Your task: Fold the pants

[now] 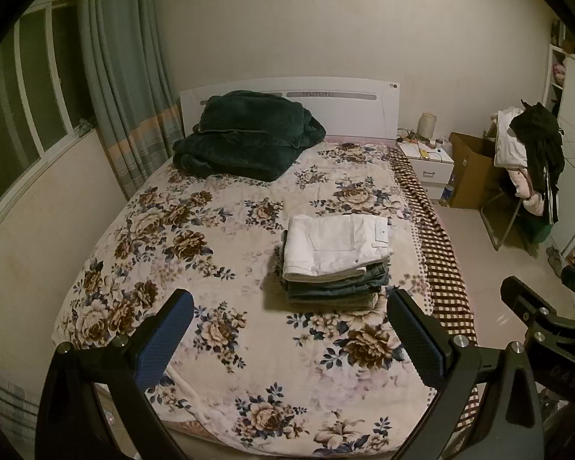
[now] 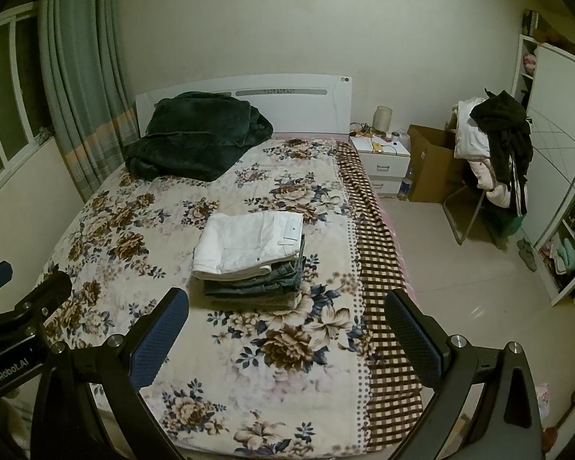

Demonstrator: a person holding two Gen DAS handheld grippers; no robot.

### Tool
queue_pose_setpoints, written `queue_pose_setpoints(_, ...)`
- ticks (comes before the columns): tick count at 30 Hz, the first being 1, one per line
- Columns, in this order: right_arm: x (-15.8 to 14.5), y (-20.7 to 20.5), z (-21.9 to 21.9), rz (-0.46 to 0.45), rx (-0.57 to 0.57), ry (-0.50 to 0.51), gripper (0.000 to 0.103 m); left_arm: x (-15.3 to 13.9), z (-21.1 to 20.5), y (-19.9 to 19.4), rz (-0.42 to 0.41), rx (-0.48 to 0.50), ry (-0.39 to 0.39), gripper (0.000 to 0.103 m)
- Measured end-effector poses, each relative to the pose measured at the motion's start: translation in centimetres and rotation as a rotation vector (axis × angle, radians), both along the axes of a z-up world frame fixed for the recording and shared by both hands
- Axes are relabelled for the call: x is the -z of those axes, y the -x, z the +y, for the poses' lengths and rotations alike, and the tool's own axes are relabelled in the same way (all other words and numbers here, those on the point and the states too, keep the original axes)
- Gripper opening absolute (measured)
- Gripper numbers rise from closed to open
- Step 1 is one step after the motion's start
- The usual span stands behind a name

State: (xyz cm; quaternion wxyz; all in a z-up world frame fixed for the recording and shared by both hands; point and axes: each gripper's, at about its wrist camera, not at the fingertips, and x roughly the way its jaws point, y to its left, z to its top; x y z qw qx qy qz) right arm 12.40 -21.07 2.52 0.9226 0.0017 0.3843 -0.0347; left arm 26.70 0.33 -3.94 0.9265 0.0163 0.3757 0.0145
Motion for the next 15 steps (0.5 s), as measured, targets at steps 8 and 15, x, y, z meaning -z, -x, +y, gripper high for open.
queue_pose_setpoints(8,-0.08,0.31,-0.12,-0.003,0.000,0.001,0.103,-0.05,0.01,0.08,-0.001,-0.001,-0.001,0.103)
queue_pose_setpoints(15,-0.15,0.49,-0.18,-0.003,-0.001,0.000,0.103,-0.29,0.02,0.20,-0.006,-0.004,0.002,0.103)
